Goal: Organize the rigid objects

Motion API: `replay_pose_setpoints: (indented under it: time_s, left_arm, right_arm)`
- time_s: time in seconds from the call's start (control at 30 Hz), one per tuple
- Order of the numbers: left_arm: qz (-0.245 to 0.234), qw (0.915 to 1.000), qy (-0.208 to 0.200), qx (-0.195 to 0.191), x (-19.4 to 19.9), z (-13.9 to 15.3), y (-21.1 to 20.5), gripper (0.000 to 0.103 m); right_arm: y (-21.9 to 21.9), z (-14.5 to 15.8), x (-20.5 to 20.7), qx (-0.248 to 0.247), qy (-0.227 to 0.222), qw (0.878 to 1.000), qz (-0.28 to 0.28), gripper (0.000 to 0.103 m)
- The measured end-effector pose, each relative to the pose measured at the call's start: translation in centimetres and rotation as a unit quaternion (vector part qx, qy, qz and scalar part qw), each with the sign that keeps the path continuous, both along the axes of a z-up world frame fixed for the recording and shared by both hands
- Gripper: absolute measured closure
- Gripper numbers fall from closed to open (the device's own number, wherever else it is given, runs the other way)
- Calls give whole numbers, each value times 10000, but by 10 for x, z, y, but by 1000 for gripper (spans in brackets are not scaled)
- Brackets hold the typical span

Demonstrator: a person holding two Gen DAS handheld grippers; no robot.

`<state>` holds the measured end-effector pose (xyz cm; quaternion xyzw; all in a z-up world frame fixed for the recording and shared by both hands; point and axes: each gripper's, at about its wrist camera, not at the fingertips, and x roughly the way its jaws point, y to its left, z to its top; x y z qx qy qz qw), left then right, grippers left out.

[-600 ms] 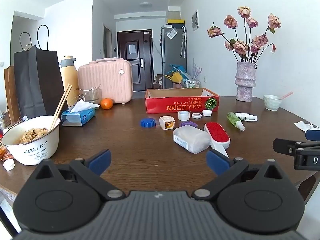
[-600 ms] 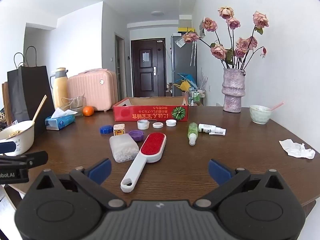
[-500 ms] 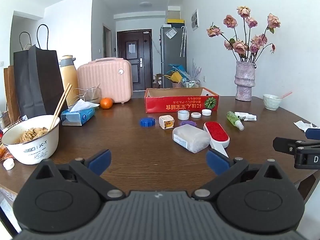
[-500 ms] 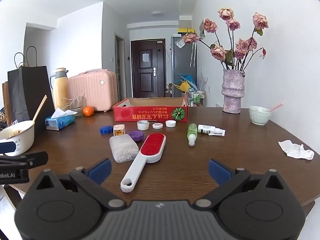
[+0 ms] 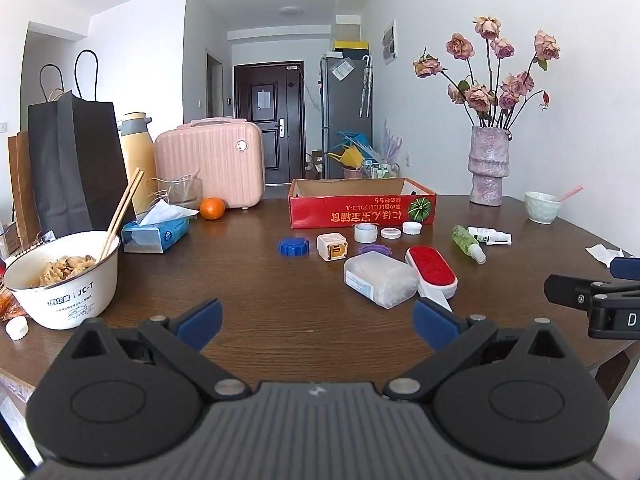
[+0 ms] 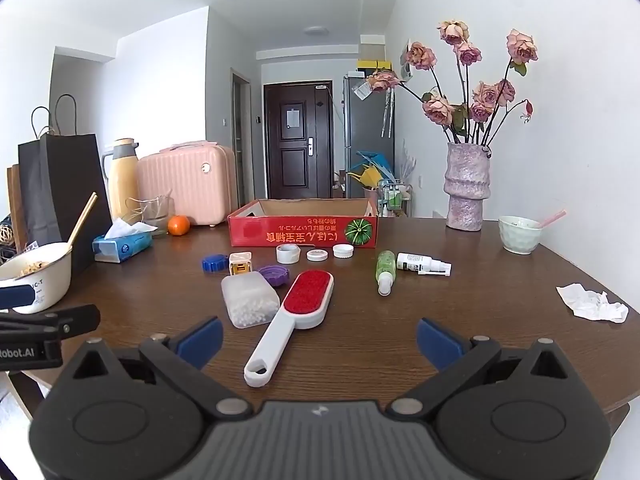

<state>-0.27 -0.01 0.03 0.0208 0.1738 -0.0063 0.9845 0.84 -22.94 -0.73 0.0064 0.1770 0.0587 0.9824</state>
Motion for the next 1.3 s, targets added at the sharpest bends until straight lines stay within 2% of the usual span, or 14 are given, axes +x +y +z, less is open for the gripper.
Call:
replay_pose_setpoints:
  time_s: [1.3]
  left_arm:
    - [-24,10000,-30,-27,-4,2,0,0]
  right_arm:
    - [3,-1,1,-15,4,10000,3,0]
